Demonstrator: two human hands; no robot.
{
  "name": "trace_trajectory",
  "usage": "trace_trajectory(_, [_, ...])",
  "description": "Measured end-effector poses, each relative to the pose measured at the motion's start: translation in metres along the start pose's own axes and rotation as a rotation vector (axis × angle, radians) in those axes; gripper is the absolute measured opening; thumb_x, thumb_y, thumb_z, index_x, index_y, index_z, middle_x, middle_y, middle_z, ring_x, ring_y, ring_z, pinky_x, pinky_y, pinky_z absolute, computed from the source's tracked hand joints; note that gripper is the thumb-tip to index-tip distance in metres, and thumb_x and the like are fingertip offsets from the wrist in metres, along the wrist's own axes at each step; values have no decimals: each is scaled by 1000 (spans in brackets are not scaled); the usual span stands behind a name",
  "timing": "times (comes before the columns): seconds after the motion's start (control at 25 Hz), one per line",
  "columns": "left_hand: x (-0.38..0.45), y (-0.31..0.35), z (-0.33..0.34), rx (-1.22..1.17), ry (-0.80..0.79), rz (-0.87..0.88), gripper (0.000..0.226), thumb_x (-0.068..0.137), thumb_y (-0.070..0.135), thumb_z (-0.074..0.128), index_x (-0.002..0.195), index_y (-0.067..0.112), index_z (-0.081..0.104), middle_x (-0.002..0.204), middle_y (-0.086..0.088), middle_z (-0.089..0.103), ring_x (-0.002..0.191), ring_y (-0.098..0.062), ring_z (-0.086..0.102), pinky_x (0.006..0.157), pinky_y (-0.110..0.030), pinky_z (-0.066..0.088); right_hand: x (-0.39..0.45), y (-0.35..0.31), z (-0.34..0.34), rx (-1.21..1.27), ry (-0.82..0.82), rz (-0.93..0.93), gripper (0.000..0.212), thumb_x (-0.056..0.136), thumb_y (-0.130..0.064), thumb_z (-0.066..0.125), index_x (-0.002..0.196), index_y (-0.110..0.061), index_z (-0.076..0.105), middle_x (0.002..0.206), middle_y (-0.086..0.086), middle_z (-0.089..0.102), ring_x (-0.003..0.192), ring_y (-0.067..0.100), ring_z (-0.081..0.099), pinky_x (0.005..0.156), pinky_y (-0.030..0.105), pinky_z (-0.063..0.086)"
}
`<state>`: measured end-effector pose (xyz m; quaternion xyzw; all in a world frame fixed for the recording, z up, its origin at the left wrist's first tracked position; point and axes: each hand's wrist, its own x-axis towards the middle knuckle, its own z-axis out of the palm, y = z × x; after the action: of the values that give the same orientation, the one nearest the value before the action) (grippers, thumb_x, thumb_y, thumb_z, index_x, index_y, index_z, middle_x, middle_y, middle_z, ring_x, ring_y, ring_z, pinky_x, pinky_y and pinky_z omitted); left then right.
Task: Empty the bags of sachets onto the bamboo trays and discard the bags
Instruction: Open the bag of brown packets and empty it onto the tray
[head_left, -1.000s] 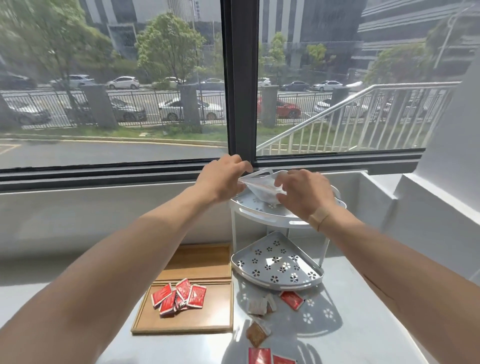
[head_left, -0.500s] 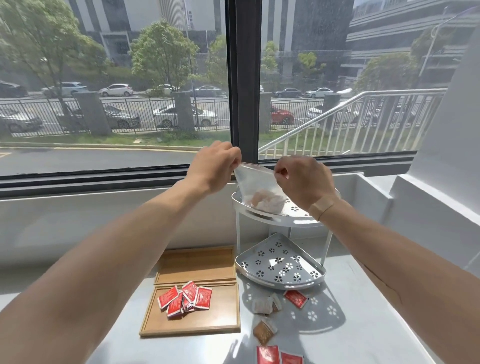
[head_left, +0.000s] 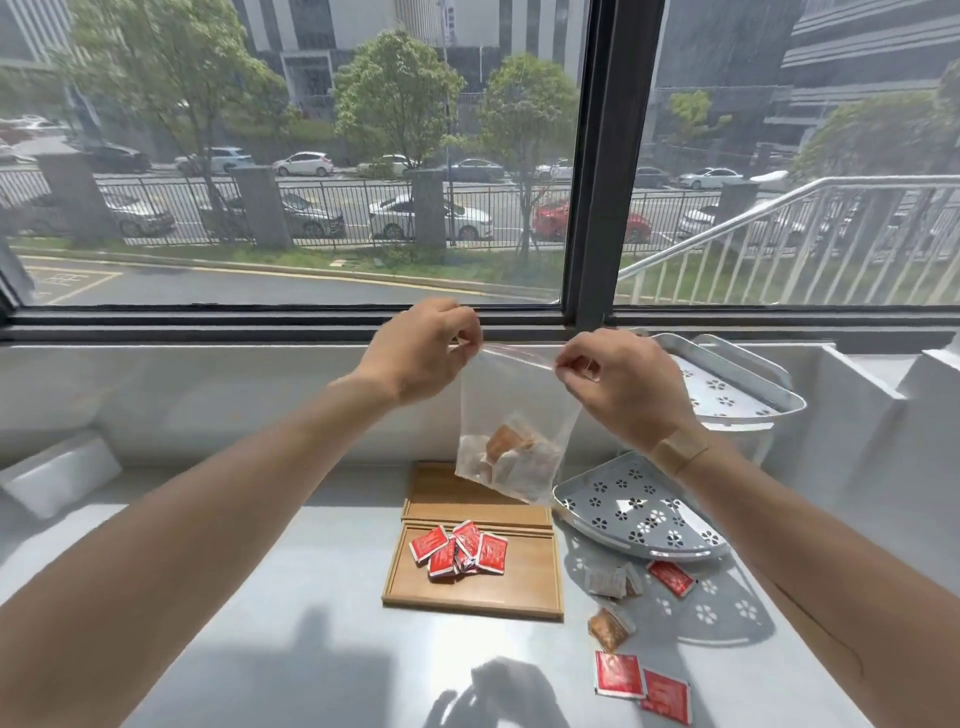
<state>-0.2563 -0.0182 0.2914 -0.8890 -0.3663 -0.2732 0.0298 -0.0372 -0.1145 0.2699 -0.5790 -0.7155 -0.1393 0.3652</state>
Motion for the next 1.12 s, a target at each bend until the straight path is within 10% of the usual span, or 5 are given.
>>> trace_trajectory(0.52, [-275,-40,95,-158,-362,-275,11,94,24,57,97,24,68,103,5,59,98,-18,54,65,-29,43,-207,-114,121,106,-651,201,15,86,-30,60,99,-36,67,80,-18,61,84,3,55,58,15,35])
trace_trajectory(0.84, [-303,-32,123,-224,-275,-318,7,89,22,64,95,25,65,98,5,54,83,-14,54,57,-32,50,-234,-154,131,210,-712,535,11,89,-42,55,87,-35,63,72,-16,65,68,5,60,64,27,50])
trace_trajectory(1.12, [-307,-3,100,-789,-561,-1018,40,87,53,56,81,13,60,73,4,66,71,-15,65,58,-31,57,-244,-185,146,119,-604,497,10,88,-35,57,81,-31,62,73,-17,65,61,5,57,56,20,45])
